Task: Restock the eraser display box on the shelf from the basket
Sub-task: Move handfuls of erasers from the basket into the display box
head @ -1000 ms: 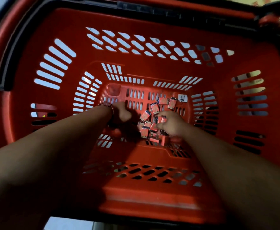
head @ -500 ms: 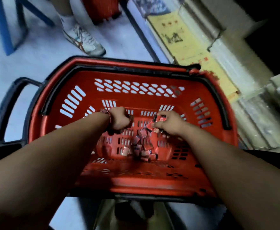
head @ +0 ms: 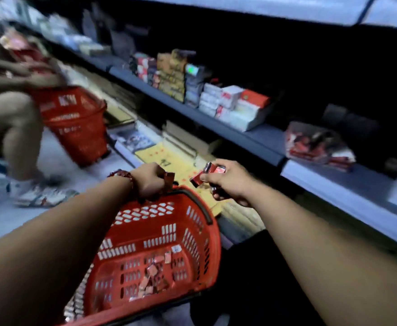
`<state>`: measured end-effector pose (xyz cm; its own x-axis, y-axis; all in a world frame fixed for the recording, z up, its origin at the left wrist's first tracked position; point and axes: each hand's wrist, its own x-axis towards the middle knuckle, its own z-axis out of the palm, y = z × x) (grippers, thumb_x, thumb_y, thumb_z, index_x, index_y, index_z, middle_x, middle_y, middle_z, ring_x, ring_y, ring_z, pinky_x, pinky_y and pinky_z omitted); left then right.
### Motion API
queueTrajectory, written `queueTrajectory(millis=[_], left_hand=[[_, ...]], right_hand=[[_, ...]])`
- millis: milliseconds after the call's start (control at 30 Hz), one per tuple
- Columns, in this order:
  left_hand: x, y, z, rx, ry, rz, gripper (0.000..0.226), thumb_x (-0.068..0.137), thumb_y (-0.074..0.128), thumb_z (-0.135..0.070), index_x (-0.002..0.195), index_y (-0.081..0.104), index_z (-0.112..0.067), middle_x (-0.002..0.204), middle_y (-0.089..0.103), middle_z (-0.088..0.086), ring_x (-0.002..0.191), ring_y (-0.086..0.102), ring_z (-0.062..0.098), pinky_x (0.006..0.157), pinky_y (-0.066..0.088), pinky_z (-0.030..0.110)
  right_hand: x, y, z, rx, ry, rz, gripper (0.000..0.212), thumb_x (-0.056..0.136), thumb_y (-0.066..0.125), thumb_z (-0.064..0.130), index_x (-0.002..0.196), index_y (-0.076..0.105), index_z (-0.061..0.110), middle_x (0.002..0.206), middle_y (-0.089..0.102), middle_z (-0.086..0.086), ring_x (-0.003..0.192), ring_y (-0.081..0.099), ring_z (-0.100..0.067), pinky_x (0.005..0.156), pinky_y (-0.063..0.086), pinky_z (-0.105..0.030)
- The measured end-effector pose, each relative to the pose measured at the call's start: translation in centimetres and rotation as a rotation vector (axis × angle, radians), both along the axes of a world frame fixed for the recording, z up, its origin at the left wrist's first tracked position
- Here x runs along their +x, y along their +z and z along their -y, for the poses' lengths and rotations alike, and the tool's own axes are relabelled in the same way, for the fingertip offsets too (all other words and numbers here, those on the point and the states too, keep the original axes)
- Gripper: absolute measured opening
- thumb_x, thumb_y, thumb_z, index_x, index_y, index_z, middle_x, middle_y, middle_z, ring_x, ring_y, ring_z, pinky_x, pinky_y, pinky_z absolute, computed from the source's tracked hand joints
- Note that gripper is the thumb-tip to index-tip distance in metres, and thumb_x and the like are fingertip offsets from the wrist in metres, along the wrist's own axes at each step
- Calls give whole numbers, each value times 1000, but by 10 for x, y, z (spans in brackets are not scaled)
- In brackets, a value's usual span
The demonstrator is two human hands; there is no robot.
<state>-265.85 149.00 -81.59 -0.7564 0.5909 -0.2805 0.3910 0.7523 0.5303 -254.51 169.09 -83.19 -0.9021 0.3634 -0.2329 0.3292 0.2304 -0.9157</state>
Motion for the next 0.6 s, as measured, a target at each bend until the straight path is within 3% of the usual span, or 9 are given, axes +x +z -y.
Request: queueTrajectory(millis=[67,133,200,333,467,600], left_hand=[[13,28,-25,61,-38,-43,27,91,64,-27,71,68,-9,65,68,5,57,62,20,50,50,24],[27,51,-51,137,-75,-12,26,91,63,-20,67,64,-9,60,64,7,44,55,18,42,48,25],[43,72,-76,190,-132,11,27,91,61,-24,67,62,-11,54,59,7,40,50,21,40,44,25],[78,105,-127,336,-244,5,25,93,63,-24,74,62,-7,57,59,9,45,52,24,42,47,30],[102,114,-177,527,-226,-2,18,99,63,-20,90,62,-5,65,60,7,42,56,12,39,45,25],[109,110,-217,629,-208,73,18,101,61,-23,102,64,-6,76,64,12,61,61,24,52,54,34]], right_hand=[[24,30,-19,13,-63,-65,16,89,77,11,97,65,17,61,55,-7,47,49,-21,48,47,-28],[49,57,-36,47,-130,-107,15,89,76,12,92,64,19,60,55,-5,45,50,-20,50,48,-29],[72,78,-53,92,-192,-152,16,88,77,14,86,63,21,59,58,-3,43,51,-18,51,47,-31],[111,112,-82,164,-294,-217,15,88,78,15,94,65,18,66,61,-5,51,55,-21,54,50,-38],[129,132,-114,241,-440,-299,14,89,78,13,96,65,16,73,63,-6,53,58,-20,47,53,-32],[132,131,-150,268,-587,-336,18,88,78,13,96,64,21,77,66,-4,51,57,-17,47,50,-25]])
